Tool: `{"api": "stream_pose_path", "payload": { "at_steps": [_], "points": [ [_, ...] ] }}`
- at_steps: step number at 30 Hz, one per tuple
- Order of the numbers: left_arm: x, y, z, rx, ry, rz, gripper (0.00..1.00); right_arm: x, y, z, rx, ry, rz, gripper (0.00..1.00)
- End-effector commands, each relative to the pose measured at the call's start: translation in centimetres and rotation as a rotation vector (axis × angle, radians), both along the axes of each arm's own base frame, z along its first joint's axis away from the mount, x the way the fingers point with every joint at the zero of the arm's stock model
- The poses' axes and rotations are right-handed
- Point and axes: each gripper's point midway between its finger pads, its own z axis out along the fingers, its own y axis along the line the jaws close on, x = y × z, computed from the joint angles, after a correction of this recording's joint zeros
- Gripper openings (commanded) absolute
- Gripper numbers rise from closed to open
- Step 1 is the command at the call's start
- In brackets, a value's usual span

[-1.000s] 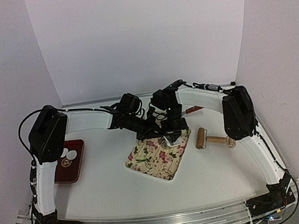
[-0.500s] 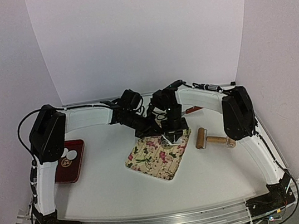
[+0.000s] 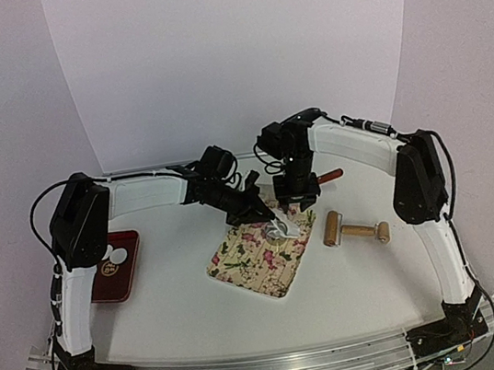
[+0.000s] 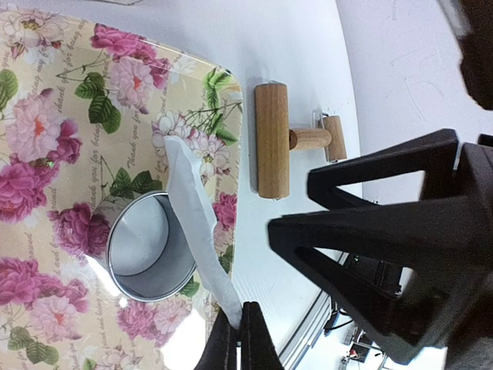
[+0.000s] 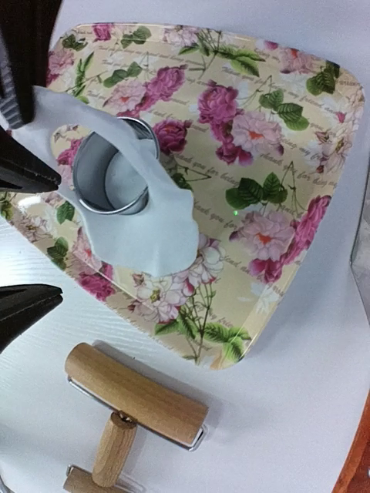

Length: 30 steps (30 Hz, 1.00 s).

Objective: Roll out the dumpling wrappers from the dough

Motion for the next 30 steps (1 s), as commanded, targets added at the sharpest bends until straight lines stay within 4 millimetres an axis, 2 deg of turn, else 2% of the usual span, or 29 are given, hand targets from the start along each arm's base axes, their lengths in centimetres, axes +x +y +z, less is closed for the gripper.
{"api": "stream_pose_path", "payload": {
  "at_steps": [1,8,12,16,20,25,30],
  "points": [
    [0.6,-1.2,1.4,-0.046,-0.031,-0.020,0.00,-0.4,-1.2,2.5,0.007,-0.052,-0.018,0.42],
    [0.5,-1.6,1.6,-0.059,0.009,-0.015,0.00,-1.3,0.3,2.9,0.203,-0.155,0.072,0.49],
    [0.5,-1.7,1.7,-0.057,0.039,-0.009,0.00,-2.1,1.1,3.0,0.295,-0.226,0.182,0.50],
    [0.2,-1.6,1.1,-0.040,0.075,-0.008,0.00,-2.0,2.4,3.2,0.316,-0.285,0.265,0.50],
    [0.0,-1.7,0.7,-0.032,0.097,-0.014,0.00,-1.4,4.4,2.4,0.292,-0.307,0.324,0.50],
    [0.0,-1.7,0.8,-0.031,0.097,-0.013,0.00,-0.8,5.3,1.0,0.254,-0.309,0.328,0.49],
    [0.2,-1.8,0.9,-0.032,0.089,-0.012,0.00,-1.7,6.1,0.1,0.258,-0.280,0.364,0.47]
  ]
}}
